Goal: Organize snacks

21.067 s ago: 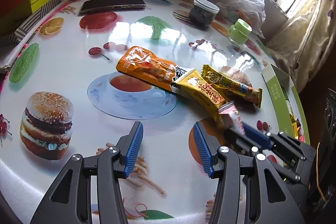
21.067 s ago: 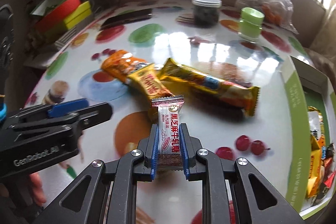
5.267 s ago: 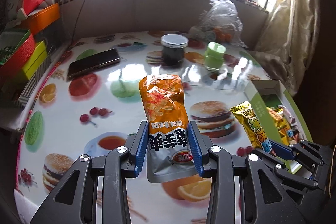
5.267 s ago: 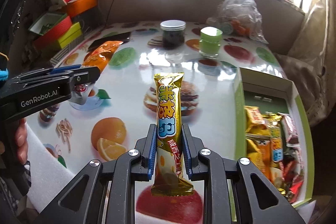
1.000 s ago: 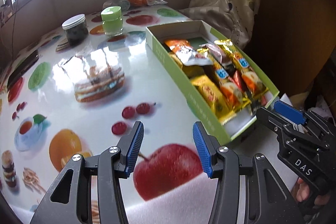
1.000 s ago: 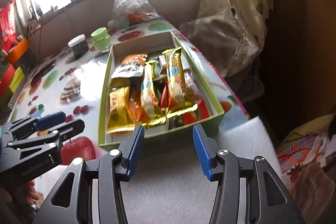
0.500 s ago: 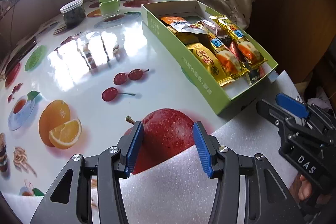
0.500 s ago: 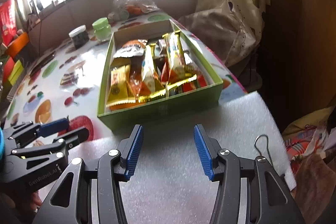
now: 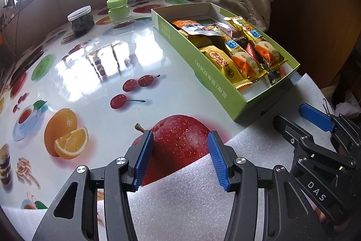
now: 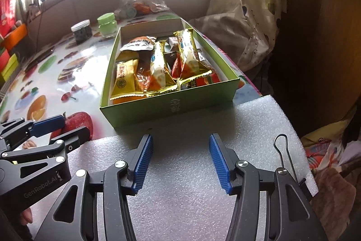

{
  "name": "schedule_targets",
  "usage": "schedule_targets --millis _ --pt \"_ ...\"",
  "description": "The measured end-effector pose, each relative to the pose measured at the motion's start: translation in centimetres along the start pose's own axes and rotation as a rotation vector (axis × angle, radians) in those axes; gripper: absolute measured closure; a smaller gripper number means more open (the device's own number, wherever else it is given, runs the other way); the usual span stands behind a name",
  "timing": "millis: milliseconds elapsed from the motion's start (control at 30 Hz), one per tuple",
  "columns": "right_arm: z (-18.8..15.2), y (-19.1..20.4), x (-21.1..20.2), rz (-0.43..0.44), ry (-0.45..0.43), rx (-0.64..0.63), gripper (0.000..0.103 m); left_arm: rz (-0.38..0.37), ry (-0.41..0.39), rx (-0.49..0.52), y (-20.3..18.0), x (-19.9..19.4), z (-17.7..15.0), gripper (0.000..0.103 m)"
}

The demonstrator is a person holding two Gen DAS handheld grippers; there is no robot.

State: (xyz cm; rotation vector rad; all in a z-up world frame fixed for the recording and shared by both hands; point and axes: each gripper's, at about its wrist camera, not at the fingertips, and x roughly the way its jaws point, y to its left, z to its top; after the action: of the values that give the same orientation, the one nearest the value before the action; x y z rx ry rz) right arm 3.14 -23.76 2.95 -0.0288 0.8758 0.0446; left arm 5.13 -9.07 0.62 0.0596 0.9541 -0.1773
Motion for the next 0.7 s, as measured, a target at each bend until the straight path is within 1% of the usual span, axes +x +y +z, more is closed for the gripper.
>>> schedule_targets --millis 700 --pt "0.06 0.09 -0.05 -0.017 0.000 0.009 0.051 -0.001 -0.002 -0.008 0.08 -0.05 0.06 0.052"
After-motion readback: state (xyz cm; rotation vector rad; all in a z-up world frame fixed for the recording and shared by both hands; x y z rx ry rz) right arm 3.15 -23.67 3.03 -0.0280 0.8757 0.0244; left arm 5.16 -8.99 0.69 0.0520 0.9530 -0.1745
